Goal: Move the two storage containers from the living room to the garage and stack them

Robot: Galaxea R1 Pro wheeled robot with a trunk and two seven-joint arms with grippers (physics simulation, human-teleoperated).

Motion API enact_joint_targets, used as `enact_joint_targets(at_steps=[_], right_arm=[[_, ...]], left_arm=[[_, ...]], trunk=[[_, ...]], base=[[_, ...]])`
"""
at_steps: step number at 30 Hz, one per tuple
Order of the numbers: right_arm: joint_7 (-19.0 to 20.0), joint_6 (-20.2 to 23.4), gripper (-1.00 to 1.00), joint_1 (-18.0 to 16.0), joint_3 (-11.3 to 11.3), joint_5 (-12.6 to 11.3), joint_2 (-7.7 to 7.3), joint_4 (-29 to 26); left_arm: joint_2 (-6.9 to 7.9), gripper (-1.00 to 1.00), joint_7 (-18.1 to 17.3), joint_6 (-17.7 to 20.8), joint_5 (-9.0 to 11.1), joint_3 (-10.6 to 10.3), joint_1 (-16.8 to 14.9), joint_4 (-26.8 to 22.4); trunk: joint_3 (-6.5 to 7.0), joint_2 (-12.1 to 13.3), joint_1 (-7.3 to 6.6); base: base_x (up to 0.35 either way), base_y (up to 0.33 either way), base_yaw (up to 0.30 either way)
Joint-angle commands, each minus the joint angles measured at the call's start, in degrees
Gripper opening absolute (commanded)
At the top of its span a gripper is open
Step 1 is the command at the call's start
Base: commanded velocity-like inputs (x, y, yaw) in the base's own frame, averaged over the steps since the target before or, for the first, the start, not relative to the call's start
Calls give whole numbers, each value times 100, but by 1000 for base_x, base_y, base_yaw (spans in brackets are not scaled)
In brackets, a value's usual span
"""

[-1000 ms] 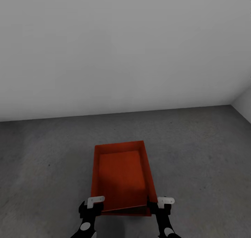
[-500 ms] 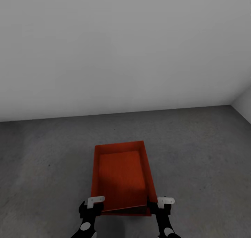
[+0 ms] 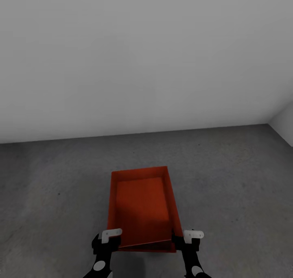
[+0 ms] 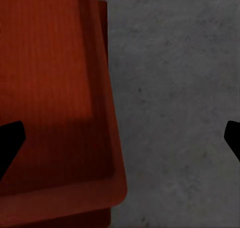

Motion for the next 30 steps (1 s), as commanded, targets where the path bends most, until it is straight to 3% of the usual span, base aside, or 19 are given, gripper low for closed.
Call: enact_joint_targets(at_steps=[1, 30], right_arm=[[-21, -21, 100, -4, 50, -57, -1, 6], [-23, -19, 100, -4, 50, -58, -1, 5]], left_arm=[[4, 100, 34, -31, 62, -49, -4, 9], [9, 100, 34, -42, 64, -49, -4, 16]], trunk=[[15, 40, -23], [536, 1203, -660]], base=[[0, 0, 0], [0, 0, 0]])
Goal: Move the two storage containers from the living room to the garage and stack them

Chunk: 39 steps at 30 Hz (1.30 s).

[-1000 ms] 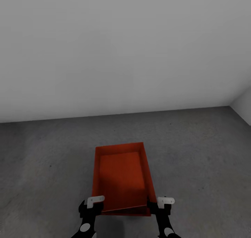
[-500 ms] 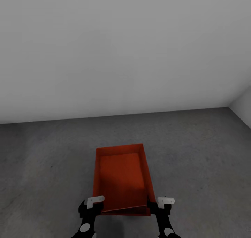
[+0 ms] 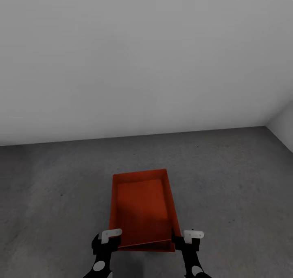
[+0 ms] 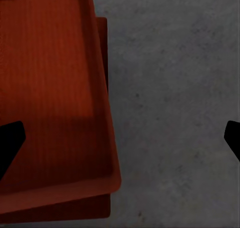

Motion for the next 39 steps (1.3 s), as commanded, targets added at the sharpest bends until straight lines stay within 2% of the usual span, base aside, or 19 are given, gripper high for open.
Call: enact_joint_targets(at_steps=[1, 39], right_arm=[[-20, -21, 100, -4, 50, -58, -1, 5], [-20, -28, 100, -4, 50, -60, -1, 5]], left_arm=[[5, 100, 34, -25, 60, -49, -4, 4], [8, 100, 34, -25, 78, -49, -4, 4]], trunk=[[15, 39, -23], [698, 1564, -857]], base=[[0, 0, 0], [0, 0, 0]])
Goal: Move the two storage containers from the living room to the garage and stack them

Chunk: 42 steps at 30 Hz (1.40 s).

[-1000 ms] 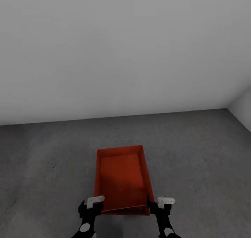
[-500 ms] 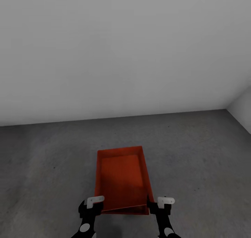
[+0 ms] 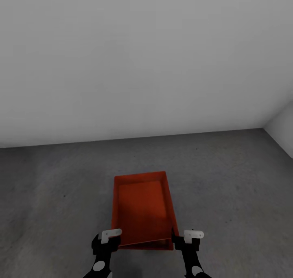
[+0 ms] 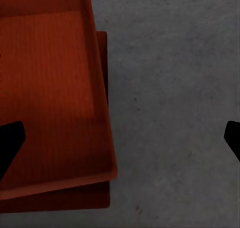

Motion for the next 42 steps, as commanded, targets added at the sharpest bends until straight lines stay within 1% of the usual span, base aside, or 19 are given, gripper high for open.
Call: enact_joint_targets(at_steps=[1, 42], right_arm=[[-20, -20, 100, -4, 48, -57, 0, 5], [-20, -20, 100, -4, 41, -58, 0, 5]], left_arm=[[4, 100, 34, -25, 60, -49, -4, 4], [14, 100, 34, -25, 74, -45, -4, 4]], trunk=[[15, 39, -22], [751, 1683, -923]], base=[[0, 0, 0], [0, 0, 0]])
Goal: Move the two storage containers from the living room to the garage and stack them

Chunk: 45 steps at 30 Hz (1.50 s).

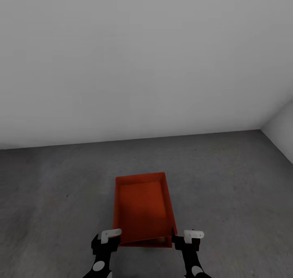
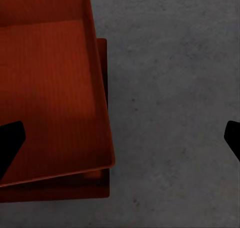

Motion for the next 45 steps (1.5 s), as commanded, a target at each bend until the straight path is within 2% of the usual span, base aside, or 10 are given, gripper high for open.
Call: enact_joint_targets(at_steps=[1, 20, 37, 45], right_arm=[[-20, -20, 100, -4, 50, -56, 0, 5], [-18, -20, 100, -4, 53, -53, -5, 5], [-12, -20, 100, -4, 59, -30, -1, 5], [-12, -20, 100, -4, 56, -30, -1, 5]], left_arm=[[6, 100, 35, -25, 63, -48, -4, 4], [12, 100, 35, -25, 90, -45, -4, -1], [1, 100, 35, -27, 38, -53, -4, 9], [-5, 100, 43, -25, 107, -46, -4, 35]], trunk=[[14, 37, -21], [355, 799, -439], [355, 799, -439], [355, 799, -439]], base=[[0, 0, 0], [0, 0, 0], [-2, 0, 0], [-239, 12, 0]])
